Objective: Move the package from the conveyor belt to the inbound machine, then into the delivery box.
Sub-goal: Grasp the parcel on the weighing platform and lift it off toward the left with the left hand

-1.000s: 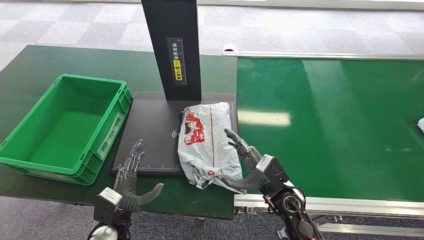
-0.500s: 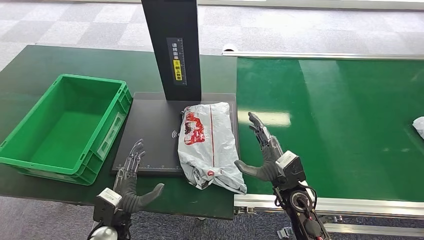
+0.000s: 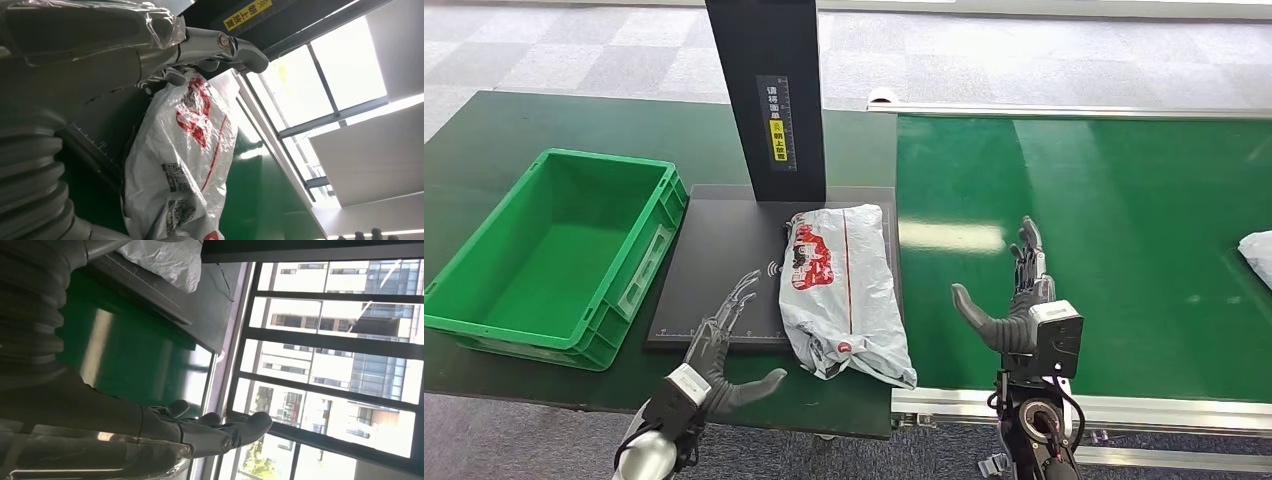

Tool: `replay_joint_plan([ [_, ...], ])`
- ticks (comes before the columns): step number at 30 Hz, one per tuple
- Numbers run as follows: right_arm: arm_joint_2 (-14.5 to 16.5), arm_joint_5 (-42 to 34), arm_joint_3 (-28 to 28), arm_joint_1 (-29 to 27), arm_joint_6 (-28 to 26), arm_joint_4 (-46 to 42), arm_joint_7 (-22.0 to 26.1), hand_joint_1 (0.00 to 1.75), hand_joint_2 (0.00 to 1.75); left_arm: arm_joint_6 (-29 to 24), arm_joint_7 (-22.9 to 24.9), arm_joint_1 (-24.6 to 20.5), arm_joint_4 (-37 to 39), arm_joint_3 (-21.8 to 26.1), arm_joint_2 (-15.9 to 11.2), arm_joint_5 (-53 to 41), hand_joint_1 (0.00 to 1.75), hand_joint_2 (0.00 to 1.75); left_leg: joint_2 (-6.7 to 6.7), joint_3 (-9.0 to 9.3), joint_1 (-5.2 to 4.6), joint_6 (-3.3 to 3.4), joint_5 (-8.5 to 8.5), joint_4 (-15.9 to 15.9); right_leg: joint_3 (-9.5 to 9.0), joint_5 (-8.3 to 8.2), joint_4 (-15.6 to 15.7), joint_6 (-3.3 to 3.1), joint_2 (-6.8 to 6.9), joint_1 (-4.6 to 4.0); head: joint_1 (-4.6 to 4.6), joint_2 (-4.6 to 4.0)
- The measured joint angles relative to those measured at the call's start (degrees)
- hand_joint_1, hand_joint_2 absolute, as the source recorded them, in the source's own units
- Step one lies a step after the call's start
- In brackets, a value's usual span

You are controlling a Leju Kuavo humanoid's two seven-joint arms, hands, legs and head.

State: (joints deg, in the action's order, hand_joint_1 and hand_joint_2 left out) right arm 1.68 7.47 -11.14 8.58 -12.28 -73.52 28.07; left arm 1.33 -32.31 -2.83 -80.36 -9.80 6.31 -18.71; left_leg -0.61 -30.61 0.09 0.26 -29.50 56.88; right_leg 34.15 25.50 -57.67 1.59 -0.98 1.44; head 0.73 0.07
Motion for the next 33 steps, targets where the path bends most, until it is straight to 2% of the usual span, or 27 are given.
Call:
replay_joint_plan([
  [5,0.2,0.1,0.2,-0.2,0.2,0.0,-2.1,0.0,1.75,-0.5,0.8,-1.5,0.6,-1.2,-0.1,-2.6,0.0,1.75,-0.01,-0.02,0.0,0.0,0.0,0.0,0.02,0.01,0.0,0.0,0.01,0.0,0.0,0.0],
  [11,0.7,4.0,-0.1,0.5,4.6,2.6,-10.9,0.0,1.75,-7.0,5.6,-7.3,4.1,-4.8,0.0,-13.0,0.0,1.75,-0.02,-0.04,-0.01,0.01,0.01,0.0,0.0,-0.01,0.0,0.01,0.02,0.01,-0.01,0.0],
  [15,1.1,4.6,-0.7,2.0,7.1,5.3,-12.1,0.0,1.75,-10.6,9.7,-11.2,6.7,-7.5,0.3,-18.8,0.0,1.75,-0.02,-0.03,-0.01,0.02,0.03,0.0,0.0,-0.03,0.0,0.02,0.02,0.01,-0.01,0.0],
  [19,1.1,4.6,-0.8,2.3,7.6,5.8,-12.1,0.0,1.75,-11.3,10.9,-11.9,7.3,-8.0,0.4,-20.3,0.0,1.75,-0.02,-0.03,-0.01,0.02,0.03,0.0,0.0,-0.03,0.0,0.02,0.02,0.01,-0.01,0.0],
  [20,1.2,4.7,-1.0,2.5,7.9,6.1,-12.2,0.0,1.75,-11.8,12.4,-12.6,8.1,-8.5,0.5,-22.0,0.0,1.75,-0.02,-0.03,-0.01,0.02,0.03,0.0,0.0,-0.03,0.0,0.02,0.02,0.01,-0.01,0.0],
  [22,1.3,5.6,-2.0,3.7,9.3,7.9,-12.4,0.0,1.75,-12.6,20.1,-16.5,14.1,-11.0,0.9,-30.4,0.0,1.75,-0.02,-0.03,0.0,0.02,0.03,0.0,0.01,-0.03,0.0,0.02,0.01,0.01,-0.01,0.0],
  [24,1.4,6.7,-3.0,4.9,10.5,10.0,-12.7,0.0,1.75,-12.0,27.4,-20.8,21.8,-13.5,1.5,-38.2,0.0,1.75,-0.01,-0.03,0.0,0.02,0.03,0.0,0.0,-0.03,0.0,0.02,0.01,0.01,0.0,0.0],
  [28,1.4,7.8,-3.6,5.5,11.0,11.5,-12.7,0.0,1.75,-8.7,31.0,-24.0,28.7,-14.6,2.5,-41.4,0.0,1.75,-0.05,0.0,-0.01,0.02,0.03,0.0,-0.09,-0.02,0.0,0.02,0.05,0.01,-0.01,0.0],
  [33,1.7,9.3,-3.9,5.7,11.4,12.1,-13.3,0.0,1.75,-4.4,33.7,-26.8,33.0,-14.6,3.5,-43.3,0.0,1.75,-0.19,0.26,-0.01,0.03,-0.01,0.0,-0.5,0.06,0.0,0.06,0.19,0.02,-0.02,0.0],
])
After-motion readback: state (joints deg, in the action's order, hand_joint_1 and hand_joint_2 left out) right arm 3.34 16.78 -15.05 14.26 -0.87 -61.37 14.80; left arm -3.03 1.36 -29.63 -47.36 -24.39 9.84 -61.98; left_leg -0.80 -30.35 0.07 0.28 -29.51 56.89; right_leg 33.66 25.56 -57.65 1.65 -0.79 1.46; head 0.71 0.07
